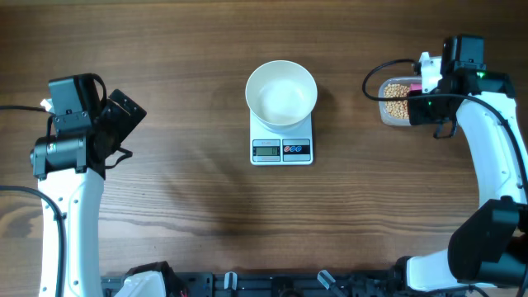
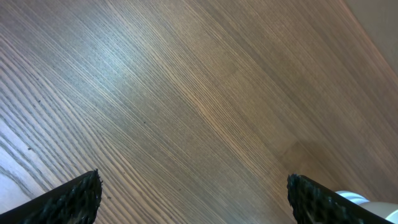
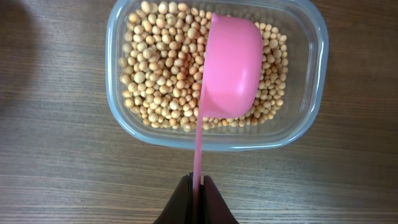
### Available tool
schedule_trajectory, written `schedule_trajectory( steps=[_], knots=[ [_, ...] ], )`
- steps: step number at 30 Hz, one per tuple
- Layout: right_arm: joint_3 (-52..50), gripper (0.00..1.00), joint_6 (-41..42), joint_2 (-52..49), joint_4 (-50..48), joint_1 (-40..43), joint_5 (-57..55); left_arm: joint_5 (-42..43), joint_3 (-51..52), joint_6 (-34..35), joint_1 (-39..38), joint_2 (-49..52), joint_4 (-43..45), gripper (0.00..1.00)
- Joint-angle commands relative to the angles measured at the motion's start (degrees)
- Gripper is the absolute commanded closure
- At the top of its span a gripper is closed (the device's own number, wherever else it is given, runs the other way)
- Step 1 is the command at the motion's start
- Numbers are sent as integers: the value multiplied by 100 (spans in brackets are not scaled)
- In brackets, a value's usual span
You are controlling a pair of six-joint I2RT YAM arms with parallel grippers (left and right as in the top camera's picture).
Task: Scoop item into bowl and weigh 150g on scale
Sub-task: 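Push the scoop down into the soybeans with the right gripper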
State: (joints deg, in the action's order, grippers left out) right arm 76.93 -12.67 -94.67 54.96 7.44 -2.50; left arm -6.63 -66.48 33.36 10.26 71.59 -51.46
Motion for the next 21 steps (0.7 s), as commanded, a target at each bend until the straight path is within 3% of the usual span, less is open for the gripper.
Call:
schedule_trajectory(
  steps=[1, 13, 21],
  knots=[
    [-57, 96, 85, -170, 118, 13, 413, -74, 4, -7, 37, 20, -9, 0],
    [-57, 96, 90, -186, 203, 76, 1043, -74, 4, -7, 37, 20, -9, 0],
    [-57, 96, 83, -328, 219, 739, 2218, -74, 4, -9, 37, 20, -9, 0]
  ],
)
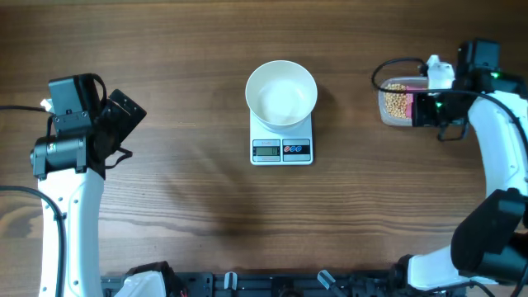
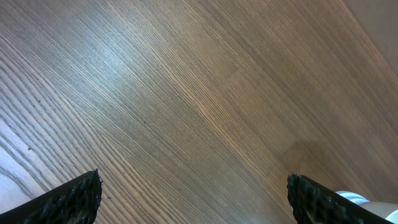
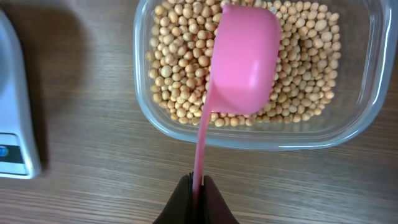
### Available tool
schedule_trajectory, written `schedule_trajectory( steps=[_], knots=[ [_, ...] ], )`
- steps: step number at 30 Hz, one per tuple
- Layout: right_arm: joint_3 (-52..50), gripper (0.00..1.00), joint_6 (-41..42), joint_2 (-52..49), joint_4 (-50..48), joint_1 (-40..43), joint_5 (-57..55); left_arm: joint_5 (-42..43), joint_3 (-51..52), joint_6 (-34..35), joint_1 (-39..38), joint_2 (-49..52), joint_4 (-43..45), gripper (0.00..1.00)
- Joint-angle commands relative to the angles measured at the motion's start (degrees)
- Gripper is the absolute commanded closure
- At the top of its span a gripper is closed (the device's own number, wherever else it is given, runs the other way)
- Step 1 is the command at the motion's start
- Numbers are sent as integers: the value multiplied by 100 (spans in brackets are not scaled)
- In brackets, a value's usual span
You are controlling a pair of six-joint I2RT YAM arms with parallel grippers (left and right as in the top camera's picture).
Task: Scoop item into bowl and weigh 150g on scale
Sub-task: 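Push the scoop down into the soybeans with the right gripper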
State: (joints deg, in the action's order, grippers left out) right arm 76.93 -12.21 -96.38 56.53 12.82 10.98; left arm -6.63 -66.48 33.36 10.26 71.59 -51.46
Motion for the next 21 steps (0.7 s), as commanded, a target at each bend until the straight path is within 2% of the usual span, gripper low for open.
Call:
schedule_trajectory(
  steps=[1, 21],
  knots=[
    [-57, 96, 26, -157, 70, 286, 1016, -74, 4, -9, 37, 22, -9, 0],
    [-57, 96, 181, -168, 175, 490, 1353, -74, 4, -9, 37, 20, -9, 0]
  ],
)
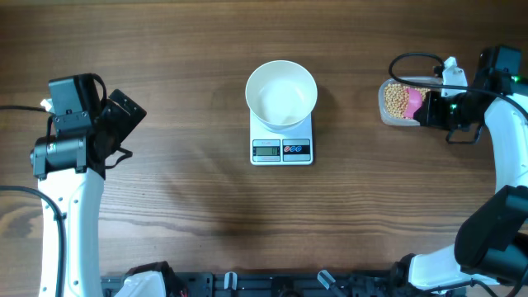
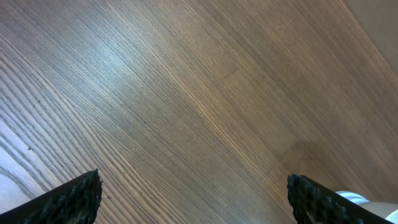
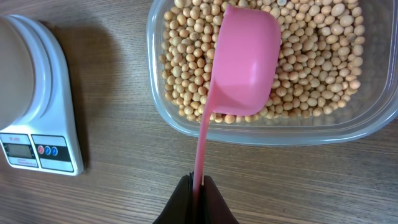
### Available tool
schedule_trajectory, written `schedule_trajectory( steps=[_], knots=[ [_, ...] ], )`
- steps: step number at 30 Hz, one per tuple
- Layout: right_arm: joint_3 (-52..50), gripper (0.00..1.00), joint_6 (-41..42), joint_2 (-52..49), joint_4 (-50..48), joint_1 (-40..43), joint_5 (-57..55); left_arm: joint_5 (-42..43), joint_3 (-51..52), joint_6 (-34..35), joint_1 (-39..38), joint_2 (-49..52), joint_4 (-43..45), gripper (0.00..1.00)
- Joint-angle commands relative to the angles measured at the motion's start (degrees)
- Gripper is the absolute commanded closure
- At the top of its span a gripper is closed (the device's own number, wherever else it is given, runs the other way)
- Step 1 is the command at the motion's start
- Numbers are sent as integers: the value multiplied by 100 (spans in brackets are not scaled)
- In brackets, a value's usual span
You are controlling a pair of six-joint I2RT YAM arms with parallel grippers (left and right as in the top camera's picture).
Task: Scoop item into bowl and weigh 150g on scale
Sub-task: 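Push the scoop down into the soybeans with the right gripper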
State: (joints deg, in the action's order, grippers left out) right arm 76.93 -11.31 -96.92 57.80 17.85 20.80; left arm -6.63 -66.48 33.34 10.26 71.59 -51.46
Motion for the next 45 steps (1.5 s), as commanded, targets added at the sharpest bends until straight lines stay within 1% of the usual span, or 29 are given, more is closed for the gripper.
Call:
schedule_trajectory(
  steps=[1, 9, 21, 25, 30, 32, 40, 45],
  knots=[
    [-57, 96, 96, -114, 46, -13, 372, -74, 4, -4, 37, 22, -9, 0],
    [-57, 96, 94, -114, 22, -13, 614, -74, 4, -7, 37, 22, -9, 0],
    [-57, 96, 173, -114, 57, 4, 629, -74, 4, -7, 37, 22, -7, 0],
    [-57, 96, 240, -114, 76, 208, 658, -74, 4, -7, 37, 22, -9, 0],
    [-57, 96, 212, -118, 118, 459, 1027, -74, 4, -7, 37, 22, -9, 0],
    [-57, 96, 72, -131, 160, 463, 1193, -74, 4, -4, 37, 22, -9, 0],
    [-57, 96, 101, -588, 160, 490, 1196, -74, 4, -7, 37, 22, -7, 0],
    [-57, 96, 92, -638, 166, 643, 1585, -74, 4, -7, 37, 22, -7, 0]
  ],
)
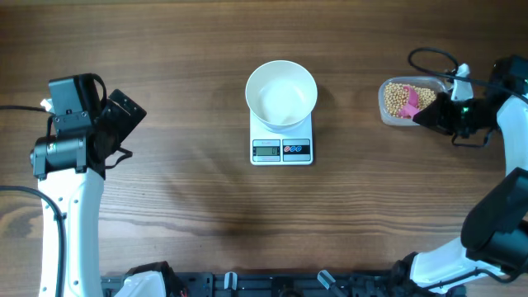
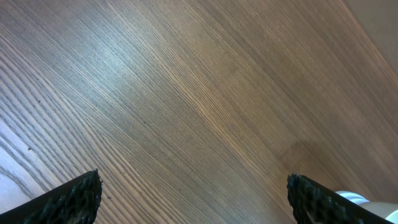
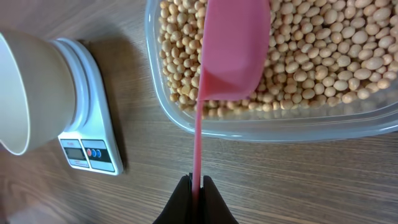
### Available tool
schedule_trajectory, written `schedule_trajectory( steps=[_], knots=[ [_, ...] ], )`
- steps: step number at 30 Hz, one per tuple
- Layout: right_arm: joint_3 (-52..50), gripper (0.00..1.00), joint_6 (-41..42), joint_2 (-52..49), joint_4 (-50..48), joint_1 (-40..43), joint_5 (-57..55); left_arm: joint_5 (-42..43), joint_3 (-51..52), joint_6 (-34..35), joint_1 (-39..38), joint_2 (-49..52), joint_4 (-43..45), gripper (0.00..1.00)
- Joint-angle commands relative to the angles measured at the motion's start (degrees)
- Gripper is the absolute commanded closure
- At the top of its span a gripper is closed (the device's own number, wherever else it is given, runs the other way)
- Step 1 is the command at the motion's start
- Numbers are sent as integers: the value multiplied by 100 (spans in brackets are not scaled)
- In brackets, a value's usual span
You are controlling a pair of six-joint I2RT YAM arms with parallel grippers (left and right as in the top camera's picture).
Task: Scoop item into bowl and weigh 150g on scale
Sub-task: 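Push the scoop down into the soybeans with the right gripper, then tilt and lift the scoop full of soybeans out of the tub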
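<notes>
A white bowl (image 1: 281, 92) sits on the white scale (image 1: 281, 147) at the table's middle; both also show at the left of the right wrist view, bowl (image 3: 22, 93) and scale (image 3: 90, 143). A clear tub of soybeans (image 1: 399, 101) stands at the far right. My right gripper (image 3: 198, 180) is shut on the thin handle of a pink scoop (image 3: 231, 43), whose cup is turned underside up over the beans (image 3: 323, 56) in the tub. The scoop (image 1: 410, 102) shows pink in the overhead view too. My left gripper (image 2: 193, 193) is open above bare wood at the far left.
The tub's near wall (image 3: 280, 127) lies between my right fingers and the beans. A black cable (image 1: 429, 56) loops behind the tub. The left arm (image 1: 74, 124) stands at the table's left edge.
My right gripper has drawn back to the right and tilted, so the bowl now shows beside the scale in its view. The scoop's cup sits further over the beans. The left arm is unchanged.
My right gripper held the pink scoop over the bean tub throughout, first from directly above it. At each later moment the wrist stood further right and more tilted, with scale and then bowl coming into its view. The left gripper stayed open and still.
</notes>
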State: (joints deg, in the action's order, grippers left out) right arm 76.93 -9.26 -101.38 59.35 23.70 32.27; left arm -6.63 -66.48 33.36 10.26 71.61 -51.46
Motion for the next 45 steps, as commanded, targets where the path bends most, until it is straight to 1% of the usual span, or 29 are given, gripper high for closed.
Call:
schedule_trajectory(
  steps=[1, 9, 15, 24, 34, 41, 45],
  knots=[
    [-57, 96, -120, -192, 28, 98, 544, -74, 4, -7, 37, 17, -9, 0],
    [-57, 96, -122, -216, 140, 341, 721, -74, 4, -9, 37, 17, -7, 0],
    [-57, 96, -284, -238, 201, 675, 1414, -74, 4, -7, 37, 17, -9, 0],
    [-57, 96, -293, -243, 236, 785, 1425, -74, 4, -7, 37, 20, -9, 0],
    [-57, 96, -426, -654, 256, 1132, 2144, -74, 4, -9, 37, 17, -9, 0],
    [-57, 96, -426, -662, 289, 1193, 2194, -74, 4, -9, 37, 17, -7, 0],
    [-57, 96, -570, -662, 264, 1384, 2485, -74, 4, -9, 37, 17, -7, 0]
  ],
)
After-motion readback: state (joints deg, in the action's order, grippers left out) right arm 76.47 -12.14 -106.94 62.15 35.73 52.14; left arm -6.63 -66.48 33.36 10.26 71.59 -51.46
